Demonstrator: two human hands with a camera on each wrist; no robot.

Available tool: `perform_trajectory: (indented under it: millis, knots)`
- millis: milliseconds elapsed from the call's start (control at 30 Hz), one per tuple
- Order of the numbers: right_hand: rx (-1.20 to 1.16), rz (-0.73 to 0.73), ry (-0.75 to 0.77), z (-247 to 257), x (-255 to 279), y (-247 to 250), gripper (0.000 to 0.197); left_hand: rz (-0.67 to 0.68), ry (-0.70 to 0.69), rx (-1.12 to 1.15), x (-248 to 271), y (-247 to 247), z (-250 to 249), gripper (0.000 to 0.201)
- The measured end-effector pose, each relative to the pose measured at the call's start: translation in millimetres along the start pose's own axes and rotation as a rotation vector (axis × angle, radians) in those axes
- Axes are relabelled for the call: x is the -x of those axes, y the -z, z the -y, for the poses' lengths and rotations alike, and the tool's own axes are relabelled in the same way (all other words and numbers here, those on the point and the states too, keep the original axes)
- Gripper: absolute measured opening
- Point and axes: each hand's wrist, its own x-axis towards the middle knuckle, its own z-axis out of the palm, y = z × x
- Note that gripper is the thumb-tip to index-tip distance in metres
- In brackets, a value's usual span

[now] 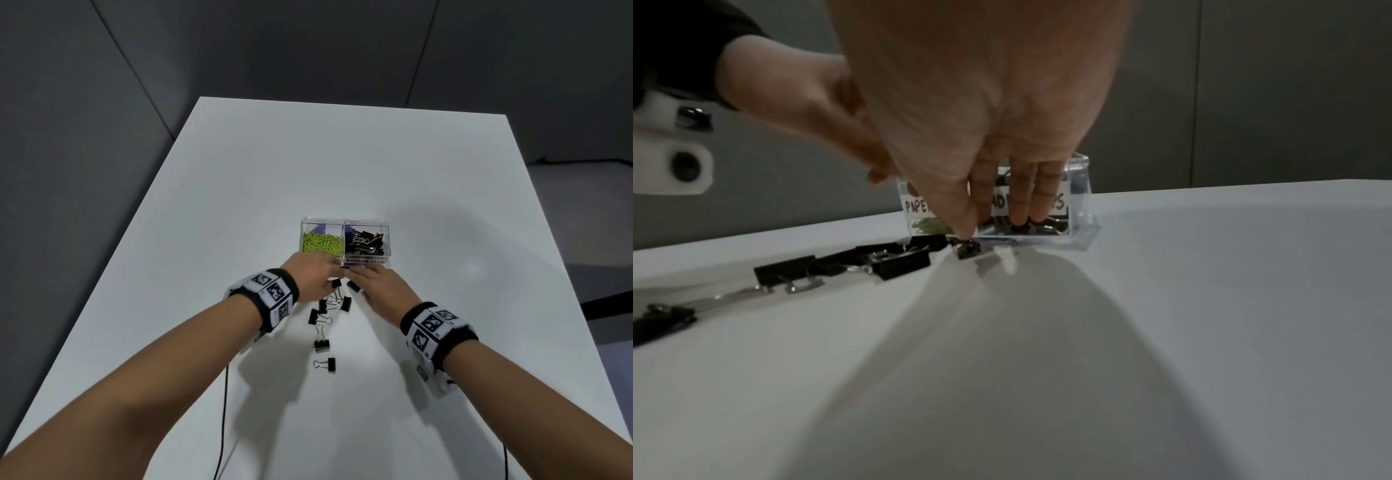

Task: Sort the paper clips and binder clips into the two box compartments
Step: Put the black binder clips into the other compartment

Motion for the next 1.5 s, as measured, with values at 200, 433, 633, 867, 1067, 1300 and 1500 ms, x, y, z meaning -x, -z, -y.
perform_trajectory:
  millis: [200,433,633,867,1067,1300,1500]
  knots:
    - [0.087,-0.023,-0.051,4.2,2.7,-4.3,0.033,0.103,0.088,0.043,25.0,-30.9,10.6,0.057]
    - [-0.222,0.144,-0.305,9.7,0.9,3.3,0.013,0.040,0.131,0.093,28.2,-41.3,9.2,0.044]
    - [-0.328,0.164,-0.403,10.5,-1.5,2.1,0.022,0.054,0.220,0.167,23.7,-44.3,7.7,0.043]
    - [-0.237,0.250,-0.321,24.0,-0.8,3.4,0.037,0.034,0.293,0.299,14.2,-42.3,7.6,0.025]
    - [-0.199,0.329,-0.363,27.7,-8.5,-3.4,0.034,0.094,0.298,0.349,18.9,-34.3,11.2,0.013]
    - [-0.422,0.214,-0.423,23.0,-5.4,-2.0,0.017,0.102,0.346,0.399,29.9,-36.4,19.5,0.025]
    - [-0.439,0.077,-0.349,32.2,-20.7,3.2,0.033,0.220,0.287,0.367,37.0,-44.0,14.2,0.046]
